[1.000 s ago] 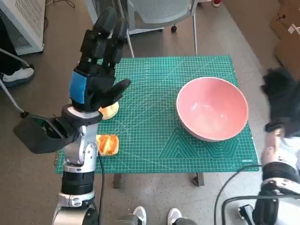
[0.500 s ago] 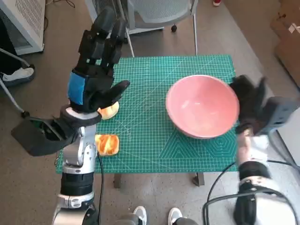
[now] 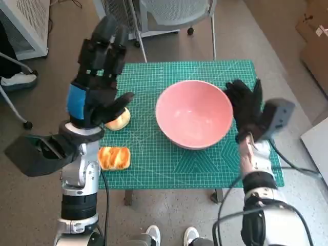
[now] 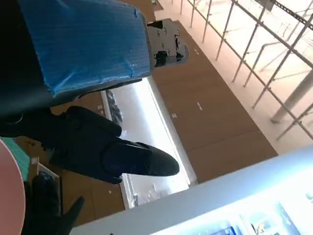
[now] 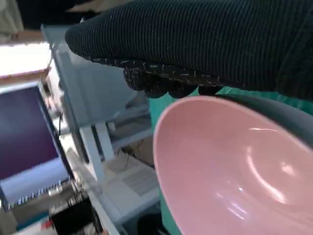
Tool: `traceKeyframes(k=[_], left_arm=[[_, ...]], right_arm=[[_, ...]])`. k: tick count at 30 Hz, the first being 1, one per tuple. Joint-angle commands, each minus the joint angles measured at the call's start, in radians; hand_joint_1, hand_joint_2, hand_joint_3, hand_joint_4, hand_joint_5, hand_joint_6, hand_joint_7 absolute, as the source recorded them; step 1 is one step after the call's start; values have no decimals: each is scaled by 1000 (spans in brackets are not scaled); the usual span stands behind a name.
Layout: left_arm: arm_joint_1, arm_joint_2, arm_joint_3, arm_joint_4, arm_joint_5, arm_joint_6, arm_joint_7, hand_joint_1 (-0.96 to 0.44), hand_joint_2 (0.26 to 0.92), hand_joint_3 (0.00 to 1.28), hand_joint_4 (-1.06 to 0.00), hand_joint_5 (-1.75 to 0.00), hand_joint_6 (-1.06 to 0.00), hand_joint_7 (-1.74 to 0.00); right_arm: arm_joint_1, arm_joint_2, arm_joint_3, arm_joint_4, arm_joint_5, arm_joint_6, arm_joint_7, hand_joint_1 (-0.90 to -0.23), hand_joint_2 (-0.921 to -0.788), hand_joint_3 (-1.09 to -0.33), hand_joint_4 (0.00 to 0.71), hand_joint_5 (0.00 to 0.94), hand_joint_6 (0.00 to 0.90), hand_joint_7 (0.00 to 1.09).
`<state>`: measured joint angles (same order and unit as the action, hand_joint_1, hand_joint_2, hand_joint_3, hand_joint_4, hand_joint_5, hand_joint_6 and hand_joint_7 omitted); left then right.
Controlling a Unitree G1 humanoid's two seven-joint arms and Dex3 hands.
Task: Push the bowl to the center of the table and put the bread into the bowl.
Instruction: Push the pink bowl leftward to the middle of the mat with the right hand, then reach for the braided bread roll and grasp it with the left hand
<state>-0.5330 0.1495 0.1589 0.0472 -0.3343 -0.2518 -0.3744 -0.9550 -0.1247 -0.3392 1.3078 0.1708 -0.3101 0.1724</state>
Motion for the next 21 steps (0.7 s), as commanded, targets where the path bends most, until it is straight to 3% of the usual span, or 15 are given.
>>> traceKeyframes(k=[1, 6, 11, 21], left_arm=[[21, 5, 6, -30, -2, 3, 12, -519, 921, 141, 1, 1, 1, -333], [34, 8, 5, -38, 18, -10, 24, -509, 921, 146, 1, 1, 1, -330], [42, 13, 8, -39, 21, -21, 24, -507, 921, 158, 1, 1, 1, -325], [66, 30, 26, -53, 16, -17, 32, -536, 921, 164, 1, 1, 1, -321]], right_arm=[[-16, 24, 9, 5, -10, 25, 0, -465, -921, -695, 256, 1, 366, 7], [-32, 33, 23, 0, -23, 22, 1, -453, -921, -708, 244, 0, 354, 1], [-37, 21, 28, -5, -26, 15, 13, -447, -921, -713, 241, 2, 347, 1], [-67, -38, 0, -57, 5, -79, 65, -419, -921, -691, 251, 5, 354, 5]])
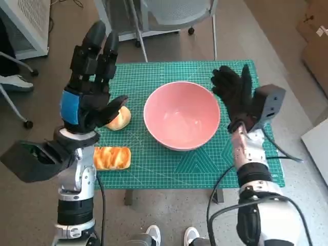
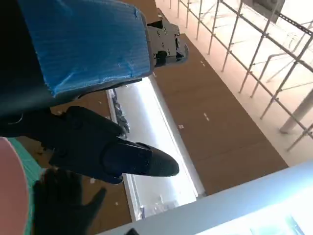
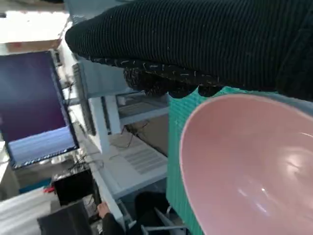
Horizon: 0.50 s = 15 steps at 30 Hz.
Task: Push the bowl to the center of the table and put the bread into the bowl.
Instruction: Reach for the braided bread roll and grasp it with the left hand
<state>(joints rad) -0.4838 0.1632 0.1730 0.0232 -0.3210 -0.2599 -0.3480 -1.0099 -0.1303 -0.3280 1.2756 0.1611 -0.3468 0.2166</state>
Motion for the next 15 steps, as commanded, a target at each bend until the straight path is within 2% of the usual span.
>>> traceKeyframes(k=[1, 4, 8, 9, 11, 15], left_arm=[[20, 17, 12, -33, 3, -8, 7, -540, 921, 165, 1, 1, 1, -321], [28, 23, 13, -47, 8, -5, 13, -549, 921, 167, 1, 1, 1, -321], [35, 34, 17, -58, 4, 5, 18, -560, 921, 174, 1, 1, 1, -322], [37, 39, 19, -59, 5, 8, 18, -561, 921, 175, 1, 1, 1, -322], [40, 46, 21, -63, 4, 10, 18, -567, 921, 175, 0, 0, 1, -321], [47, 73, 26, -75, 9, 19, 10, -574, 921, 172, 0, 0, 1, -321]], right_arm=[[-13, -38, -11, -33, 14, -60, 25, -413, -921, -691, 250, 5, 353, 4], [-4, -65, -16, -79, 25, -153, 81, -410, -921, -686, 244, 2, 340, 2], [16, -88, -17, -143, 34, -271, 128, -428, -921, -679, 241, 4, 332, 4], [27, -92, -14, -181, 36, -313, 139, -435, -921, -677, 249, 7, 336, 6], [40, -94, -8, -222, 40, -354, 149, -457, -921, -666, 277, 19, 351, 14], [84, -93, -7, -360, 103, -389, 225, -506, -921, -629, 292, 19, 377, 27]])
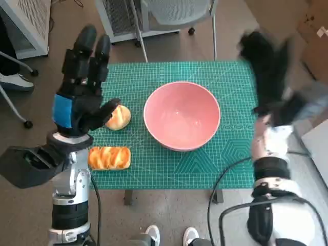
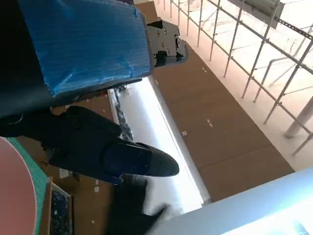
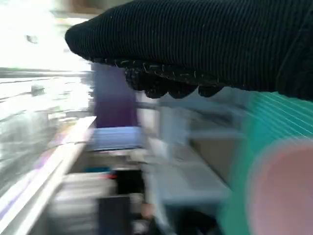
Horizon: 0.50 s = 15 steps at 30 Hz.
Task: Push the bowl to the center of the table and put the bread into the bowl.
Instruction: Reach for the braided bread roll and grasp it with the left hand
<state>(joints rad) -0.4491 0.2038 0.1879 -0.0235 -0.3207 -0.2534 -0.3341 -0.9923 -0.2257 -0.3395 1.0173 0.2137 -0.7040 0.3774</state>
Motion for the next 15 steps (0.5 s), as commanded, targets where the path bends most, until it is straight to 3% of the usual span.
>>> traceKeyframes(k=[1, 6, 15], left_arm=[[16, 43, 12, -33, 13, 13, -7, -576, 921, 171, 0, 0, 1, -321], [33, 124, 23, -46, 77, -14, -28, -594, 921, 155, -8, -4, 1, -325], [85, 318, 19, -97, 327, -51, -48, -564, 911, 108, -30, -11, 1, -367]], right_arm=[[84, 4, 10, -151, 64, -32, 75, -516, -921, -621, 294, 18, 384, 30], [169, 2, 42, -389, 113, 3, 100, -556, -921, -573, 300, 13, 396, 32], [247, -6, 85, -601, 142, 72, 97, -550, -921, -550, 350, 26, 415, 33]])
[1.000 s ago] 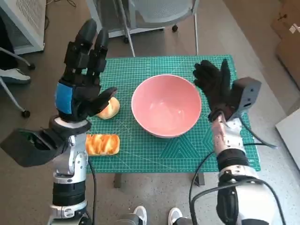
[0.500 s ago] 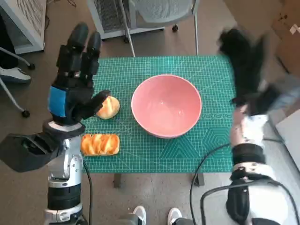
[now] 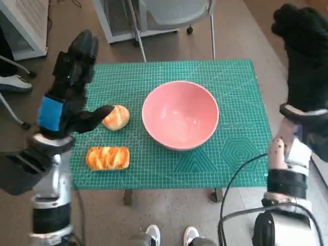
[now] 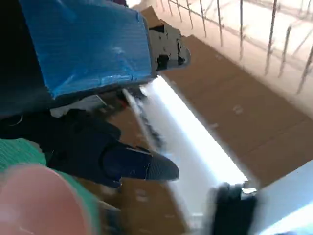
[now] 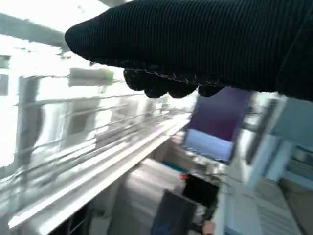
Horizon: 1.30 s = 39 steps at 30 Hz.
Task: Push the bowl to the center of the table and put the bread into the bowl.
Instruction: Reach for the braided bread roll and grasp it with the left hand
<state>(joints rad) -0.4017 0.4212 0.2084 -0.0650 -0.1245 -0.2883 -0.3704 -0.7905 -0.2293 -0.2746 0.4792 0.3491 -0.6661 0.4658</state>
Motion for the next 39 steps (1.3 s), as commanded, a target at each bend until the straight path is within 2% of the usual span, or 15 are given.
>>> traceKeyframes(k=[1, 6, 9, 15, 19, 23, 30, 39], left_arm=[[49, 127, -5, -71, 167, -6, -16, -559, 908, 104, -31, -11, 1, -371], [112, 224, -22, -154, 316, 77, -43, -481, 857, 54, -66, -23, -5, -424], [151, 280, -45, -227, 390, 179, -99, -467, 836, 33, -79, -21, -27, -418], [200, 358, -94, -343, 471, 391, -236, -420, 789, 3, -107, -2, -206, -155], [209, 385, -129, -394, 483, 532, -328, -384, 775, 1, -123, -2, -263, -80], [206, 395, -172, -410, 496, 629, -381, -330, 770, 1, -130, -1, -283, -45], [207, 392, -236, -379, 523, 667, -384, -291, 774, 2, -137, -2, -293, -23], [196, 377, -330, -275, 578, 624, -346, -281, 777, 2, -138, -1, -310, -16]], right_arm=[[48, -4, 22, -70, 4, 37, 6, -549, -921, -551, 353, 27, 416, 33], [56, -10, 25, -77, -2, 50, -2, -534, -921, -555, 372, 28, 427, 33], [60, -11, 26, -83, -9, 59, -10, -532, -921, -558, 375, 26, 430, 32], [61, -10, 32, -86, -19, 70, -19, -531, -921, -563, 371, 17, 434, 29], [61, -9, 38, -89, -23, 76, -24, -530, -921, -566, 367, 12, 436, 28], [61, -8, 42, -91, -27, 80, -31, -532, -921, -569, 366, 9, 433, 23], [60, -3, 49, -94, -30, 89, -39, -531, -921, -577, 364, 6, 430, 18], [51, -2, 51, -86, -13, 98, -26, -519, -921, -574, 361, 2, 426, 13]])
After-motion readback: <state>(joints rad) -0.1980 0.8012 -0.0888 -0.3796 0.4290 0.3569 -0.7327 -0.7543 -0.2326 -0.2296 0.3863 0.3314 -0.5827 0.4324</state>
